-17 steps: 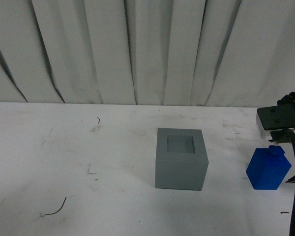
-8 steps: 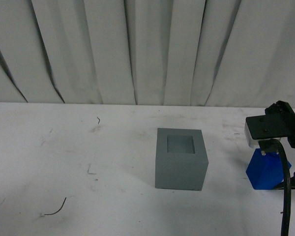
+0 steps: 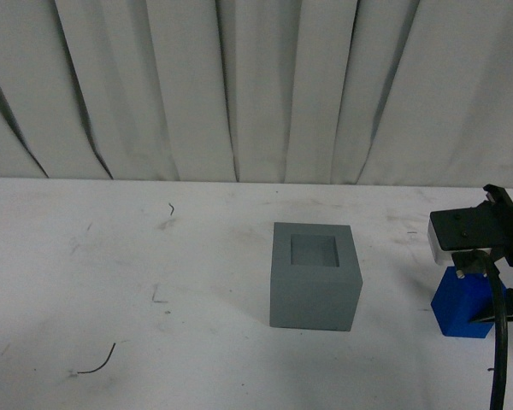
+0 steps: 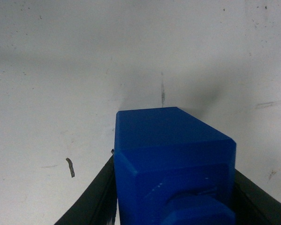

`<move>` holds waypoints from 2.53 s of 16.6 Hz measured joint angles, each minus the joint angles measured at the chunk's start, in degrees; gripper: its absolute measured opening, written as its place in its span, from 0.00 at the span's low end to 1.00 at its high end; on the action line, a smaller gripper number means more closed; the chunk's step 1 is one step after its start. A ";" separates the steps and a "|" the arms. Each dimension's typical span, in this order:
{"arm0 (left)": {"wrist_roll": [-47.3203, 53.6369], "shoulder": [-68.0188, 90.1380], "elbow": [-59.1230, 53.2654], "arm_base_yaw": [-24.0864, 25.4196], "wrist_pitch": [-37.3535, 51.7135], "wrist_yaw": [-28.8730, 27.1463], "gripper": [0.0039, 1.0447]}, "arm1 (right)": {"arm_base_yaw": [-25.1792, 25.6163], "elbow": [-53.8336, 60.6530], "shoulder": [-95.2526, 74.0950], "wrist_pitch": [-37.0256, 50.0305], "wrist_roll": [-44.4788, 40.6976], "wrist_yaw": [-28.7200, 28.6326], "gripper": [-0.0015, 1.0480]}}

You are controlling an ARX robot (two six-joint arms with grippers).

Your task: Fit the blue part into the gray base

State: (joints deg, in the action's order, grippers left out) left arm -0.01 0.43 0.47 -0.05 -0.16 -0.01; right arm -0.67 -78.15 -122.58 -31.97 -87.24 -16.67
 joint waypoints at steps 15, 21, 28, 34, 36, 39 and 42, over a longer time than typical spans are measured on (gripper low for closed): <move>0.00 0.00 0.00 0.00 0.00 0.00 0.94 | -5.57 -16.02 2.84 -19.43 2.86 -3.37 0.45; 0.00 0.00 0.00 0.00 0.00 0.00 0.94 | -14.64 -27.04 0.02 -25.70 7.26 -5.20 0.45; 0.00 0.00 0.00 0.00 0.00 0.00 0.94 | -17.77 -29.88 -4.13 -25.99 9.90 -2.82 0.45; 0.02 0.00 0.00 0.00 0.00 0.02 0.94 | -18.47 -30.88 -5.90 -25.29 11.26 -2.38 0.45; 0.00 0.00 0.00 0.00 -0.02 0.00 0.94 | -18.47 -31.34 -6.43 -24.94 11.80 -2.19 0.45; 0.00 0.00 0.00 0.00 -0.02 0.00 0.94 | -18.51 -31.41 -6.62 -23.80 13.14 -2.19 0.45; 0.00 0.00 0.00 0.00 -0.02 0.00 0.94 | -18.84 -31.76 -6.84 -24.46 14.21 -1.64 0.45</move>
State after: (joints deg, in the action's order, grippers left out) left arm -0.01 0.43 0.47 -0.05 -0.19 -0.01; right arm -19.51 -109.91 -129.43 -56.42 -73.03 -18.31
